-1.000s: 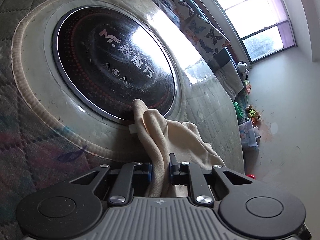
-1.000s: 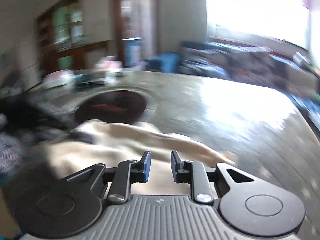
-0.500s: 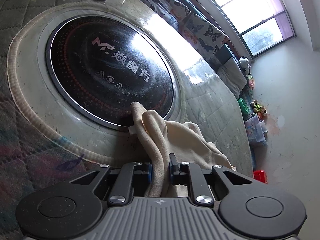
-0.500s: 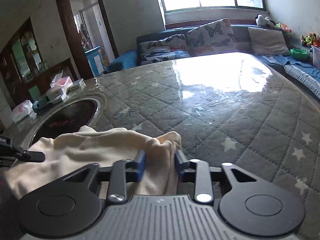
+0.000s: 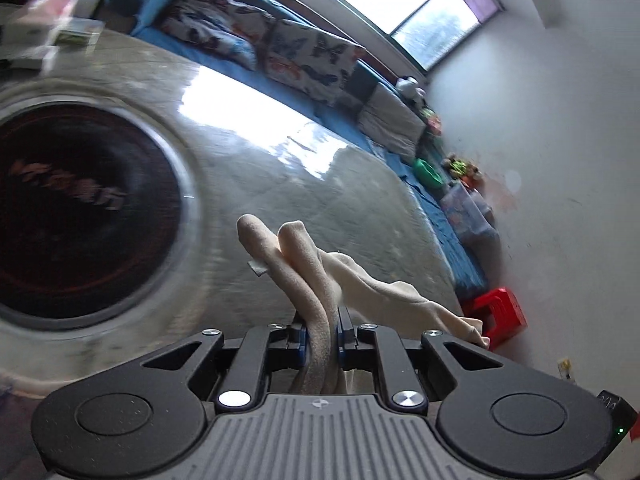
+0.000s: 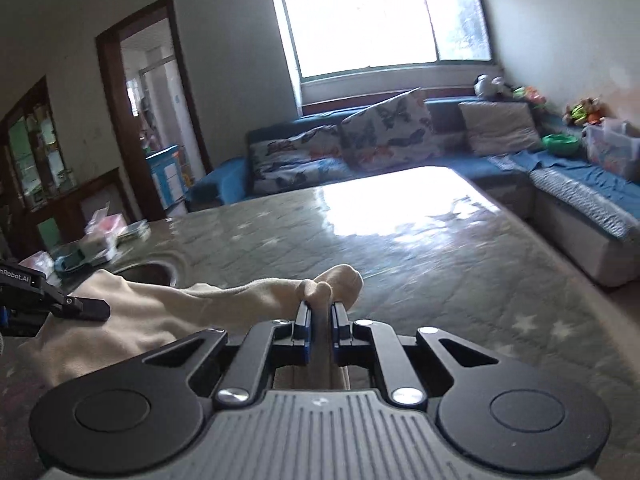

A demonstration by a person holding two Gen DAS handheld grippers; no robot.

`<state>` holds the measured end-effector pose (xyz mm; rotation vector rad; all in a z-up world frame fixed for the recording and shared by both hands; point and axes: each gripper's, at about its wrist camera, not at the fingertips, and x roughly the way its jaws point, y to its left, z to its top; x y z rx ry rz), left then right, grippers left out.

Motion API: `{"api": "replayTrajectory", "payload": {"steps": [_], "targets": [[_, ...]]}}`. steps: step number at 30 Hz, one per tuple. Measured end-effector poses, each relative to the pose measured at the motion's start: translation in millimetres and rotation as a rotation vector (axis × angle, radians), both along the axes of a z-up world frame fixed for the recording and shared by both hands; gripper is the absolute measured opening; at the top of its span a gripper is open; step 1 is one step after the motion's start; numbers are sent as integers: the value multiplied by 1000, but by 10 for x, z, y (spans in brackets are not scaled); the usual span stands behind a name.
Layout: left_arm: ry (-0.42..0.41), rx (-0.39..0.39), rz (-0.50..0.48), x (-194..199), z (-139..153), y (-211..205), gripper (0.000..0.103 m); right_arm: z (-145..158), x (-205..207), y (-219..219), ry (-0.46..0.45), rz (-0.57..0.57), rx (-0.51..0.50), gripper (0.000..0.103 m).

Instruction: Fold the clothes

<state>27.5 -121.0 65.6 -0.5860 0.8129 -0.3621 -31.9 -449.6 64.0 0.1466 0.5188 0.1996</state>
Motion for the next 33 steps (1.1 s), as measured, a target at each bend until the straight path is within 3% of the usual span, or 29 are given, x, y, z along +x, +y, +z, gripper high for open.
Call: {"api": "replayTrajectory", "payload": {"steps": [9,13,15,18,22,25,33], "targets": [[-12,4,-172,352,-64,-926,14,97,65,-669,1,-195,-106,8],[10,81,-234,411,-232,-1198,15,-30,138,-904,44,-263,-126,8],[25,136,-242,415,-304,-1253,17,-140,185,-979,81,-284,-133,9],[35,159,-239,398,-373,-1189,23,-339,243,-1065,138,-324,-157,9],[10,202,-209,378,-337,-1072,29,-332,207,-1101,122,-354,-124,11],[-9,221,-188,359,-305,-1026,33,-256,229,-1040,96,-305,-104,11],[-22,240,-195,437,-265,-1057,35,-437,664,-769,161,-227,-84,13]]}}
